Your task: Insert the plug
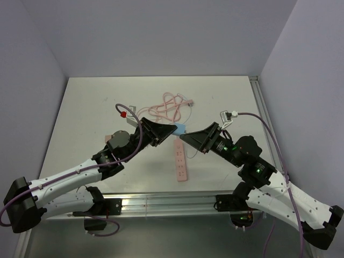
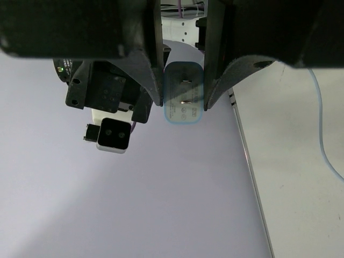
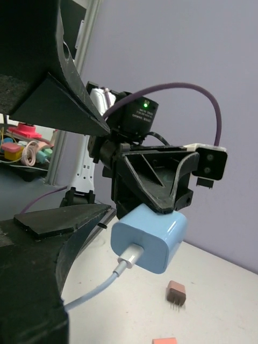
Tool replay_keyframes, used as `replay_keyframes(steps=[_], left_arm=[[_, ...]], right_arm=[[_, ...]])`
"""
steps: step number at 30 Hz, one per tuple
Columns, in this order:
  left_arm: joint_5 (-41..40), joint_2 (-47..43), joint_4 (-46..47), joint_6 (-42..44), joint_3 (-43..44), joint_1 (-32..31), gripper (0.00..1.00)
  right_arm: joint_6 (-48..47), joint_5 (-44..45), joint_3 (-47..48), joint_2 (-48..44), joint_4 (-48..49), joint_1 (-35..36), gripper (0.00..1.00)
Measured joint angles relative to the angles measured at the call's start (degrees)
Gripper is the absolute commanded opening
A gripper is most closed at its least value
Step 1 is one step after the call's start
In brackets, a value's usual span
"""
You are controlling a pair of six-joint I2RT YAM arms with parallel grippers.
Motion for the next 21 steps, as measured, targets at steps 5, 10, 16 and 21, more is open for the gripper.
replay_keyframes(steps=[5,10,16,21], left_arm=[[-0.7,-0.1,0.1,0.0,-0.1,-0.7,0.00],[-1.4,-0.1,0.2,0.1,-0.1,-1.4,0.00],[-1.8,-0.2,0.2,0.1,-0.1,-1.6,0.00],[-1.8,-0.9,0.2,0.1,-0.2,-2.0,0.00]], right_arm=[[0.6,0.2,-0.7,0.3,-0.2,-0.1,0.60],[0.7,0.5,-0.7,0.4,-2.0,-0.1,0.59],[0.7,1.6,-0.7,0.5,-3.8,-0.1,0.59],[0.7,3.1,-0.7,0.5,-3.9,-0.1,0.58]])
